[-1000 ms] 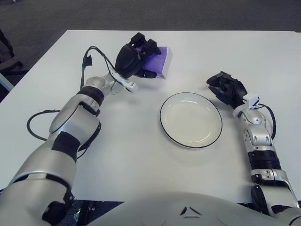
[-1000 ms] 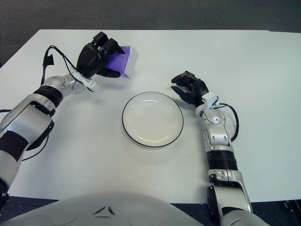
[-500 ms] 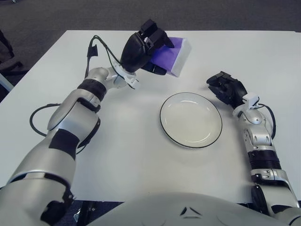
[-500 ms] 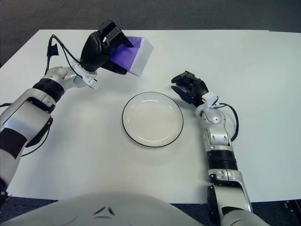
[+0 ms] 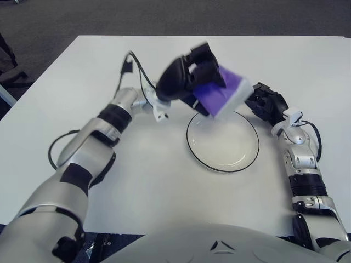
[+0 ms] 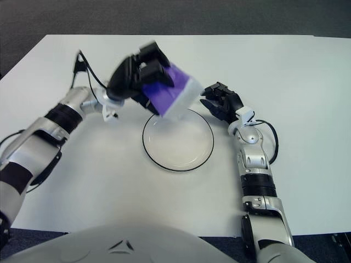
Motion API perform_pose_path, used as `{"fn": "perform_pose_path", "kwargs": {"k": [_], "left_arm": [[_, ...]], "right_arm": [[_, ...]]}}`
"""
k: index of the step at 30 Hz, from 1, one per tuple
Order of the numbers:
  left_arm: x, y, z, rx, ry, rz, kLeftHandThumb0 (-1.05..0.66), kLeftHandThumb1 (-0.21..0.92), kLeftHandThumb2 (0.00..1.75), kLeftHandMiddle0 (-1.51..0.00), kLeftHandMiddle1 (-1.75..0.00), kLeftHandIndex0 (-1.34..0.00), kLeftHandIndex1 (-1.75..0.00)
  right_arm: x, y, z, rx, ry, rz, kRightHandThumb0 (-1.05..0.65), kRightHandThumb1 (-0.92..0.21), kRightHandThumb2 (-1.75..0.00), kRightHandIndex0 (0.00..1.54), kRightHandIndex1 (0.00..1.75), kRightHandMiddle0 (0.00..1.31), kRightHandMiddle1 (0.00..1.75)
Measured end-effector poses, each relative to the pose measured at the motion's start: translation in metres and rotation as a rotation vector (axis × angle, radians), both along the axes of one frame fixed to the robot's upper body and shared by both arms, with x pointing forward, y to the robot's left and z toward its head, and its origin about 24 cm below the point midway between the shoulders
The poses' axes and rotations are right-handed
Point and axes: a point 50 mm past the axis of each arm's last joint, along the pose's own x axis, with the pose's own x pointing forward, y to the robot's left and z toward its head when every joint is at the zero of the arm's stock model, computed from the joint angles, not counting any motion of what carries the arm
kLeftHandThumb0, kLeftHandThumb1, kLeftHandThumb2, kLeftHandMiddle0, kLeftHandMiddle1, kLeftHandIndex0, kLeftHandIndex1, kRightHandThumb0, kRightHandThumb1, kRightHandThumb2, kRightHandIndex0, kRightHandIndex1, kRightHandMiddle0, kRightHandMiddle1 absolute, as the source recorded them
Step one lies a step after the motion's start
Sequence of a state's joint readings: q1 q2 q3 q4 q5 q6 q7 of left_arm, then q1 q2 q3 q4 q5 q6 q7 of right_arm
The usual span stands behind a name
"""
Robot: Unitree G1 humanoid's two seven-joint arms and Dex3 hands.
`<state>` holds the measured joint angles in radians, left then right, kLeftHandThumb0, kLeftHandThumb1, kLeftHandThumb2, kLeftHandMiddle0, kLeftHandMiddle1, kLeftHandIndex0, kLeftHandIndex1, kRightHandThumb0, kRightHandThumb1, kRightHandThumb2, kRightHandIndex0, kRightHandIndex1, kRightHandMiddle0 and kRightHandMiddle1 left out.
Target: Put the tissue paper into the plate.
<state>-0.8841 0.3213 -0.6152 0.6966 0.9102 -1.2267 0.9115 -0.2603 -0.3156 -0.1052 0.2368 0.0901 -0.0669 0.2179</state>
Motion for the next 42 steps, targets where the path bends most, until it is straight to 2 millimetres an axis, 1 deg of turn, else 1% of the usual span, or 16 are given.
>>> {"fn": "perform_pose_path", "kwargs": {"k": [4,9,13,18,21,27,33,35,37,39,41,42], "left_arm": [[-0.007,-0.007,-0.009,0.004,0.054,-0.074,0.06,0.78,0.34,-0.83,-1.75,-0.62,-1.75],[-0.010,-0.012,-0.010,-0.005,0.073,-0.112,0.06,0.81,0.28,-0.79,-1.75,-0.62,-1.75],[-0.010,-0.012,-0.009,-0.006,0.062,-0.106,0.05,0.82,0.26,-0.77,-1.75,-0.62,-1.75],[-0.009,-0.011,-0.010,0.039,0.026,-0.089,0.05,0.85,0.20,-0.75,-1.75,-0.64,-1.75],[-0.009,-0.010,-0.011,0.064,0.010,-0.087,0.04,0.86,0.18,-0.68,-1.75,-0.64,-1.75],[-0.010,-0.010,-0.012,0.073,-0.005,-0.090,0.01,0.89,0.11,-0.63,-1.75,-0.63,-1.75],[-0.011,-0.010,-0.013,0.086,0.001,-0.100,-0.04,0.90,0.08,-0.61,-1.75,-0.59,-1.75],[-0.011,-0.010,-0.015,0.112,0.009,-0.107,-0.10,0.90,0.06,-0.60,-1.75,-0.57,-1.75],[-0.011,-0.011,-0.017,0.146,0.010,-0.107,-0.25,0.90,0.04,-0.53,-1.75,-0.51,-1.75],[-0.011,-0.011,-0.019,0.176,0.005,-0.100,-0.34,0.90,0.03,-0.49,-1.75,-0.46,-1.75],[-0.011,-0.012,-0.019,0.199,-0.006,-0.083,-0.46,0.91,0.03,-0.43,-1.73,-0.36,-1.75],[-0.011,-0.012,-0.019,0.207,-0.012,-0.073,-0.53,0.91,0.02,-0.41,-1.68,-0.31,-1.65]], "right_arm": [[0.001,0.000,-0.001,0.002,0.004,-0.001,-0.01,-0.92,-0.16,0.64,1.29,0.47,1.26],[0.001,0.000,-0.002,0.005,0.007,-0.002,-0.01,-0.92,-0.16,0.64,1.29,0.47,1.26],[0.002,0.000,-0.002,0.007,0.008,-0.002,-0.01,-0.92,-0.16,0.64,1.29,0.47,1.26],[0.003,0.000,-0.002,0.008,0.009,-0.004,-0.01,-0.92,-0.16,0.64,1.30,0.47,1.25],[0.003,0.000,-0.002,0.010,0.009,-0.007,-0.01,-0.92,-0.16,0.64,1.30,0.47,1.25],[0.004,0.000,-0.002,0.016,0.008,-0.011,-0.01,-0.92,-0.16,0.64,1.30,0.47,1.25],[0.004,0.000,-0.002,0.018,0.008,-0.016,-0.01,-0.92,-0.16,0.64,1.30,0.48,1.25],[0.004,0.000,-0.002,0.019,0.008,-0.017,-0.01,-0.92,-0.16,0.64,1.30,0.48,1.25],[0.004,0.000,-0.002,0.019,0.007,-0.017,-0.01,-0.92,-0.16,0.64,1.31,0.48,1.25],[0.004,0.000,-0.002,0.019,0.007,-0.017,-0.01,-0.92,-0.16,0.64,1.31,0.48,1.25],[0.004,0.000,-0.002,0.020,0.007,-0.017,-0.01,-0.92,-0.16,0.64,1.30,0.48,1.25],[0.004,0.000,-0.002,0.020,0.007,-0.017,-0.01,-0.92,-0.16,0.64,1.30,0.48,1.25]]}}
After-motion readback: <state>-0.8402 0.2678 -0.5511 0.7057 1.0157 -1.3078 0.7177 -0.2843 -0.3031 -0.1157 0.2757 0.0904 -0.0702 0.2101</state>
